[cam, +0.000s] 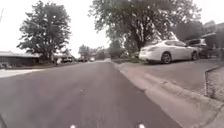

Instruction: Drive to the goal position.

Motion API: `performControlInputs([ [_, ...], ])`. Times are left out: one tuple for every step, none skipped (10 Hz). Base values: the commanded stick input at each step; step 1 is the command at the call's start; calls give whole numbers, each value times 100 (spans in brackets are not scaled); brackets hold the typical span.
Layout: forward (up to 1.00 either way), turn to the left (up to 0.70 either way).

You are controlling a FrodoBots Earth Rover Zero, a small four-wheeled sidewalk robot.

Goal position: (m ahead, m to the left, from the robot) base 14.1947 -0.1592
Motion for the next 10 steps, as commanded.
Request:
performControlInputs([
  [100,0],
  [100,4],
  [100,9],
  [100,29],
  [100,38],
  [100,40],
  [100,30],
  [100,6],
  [100,0],
  [100,0],
])
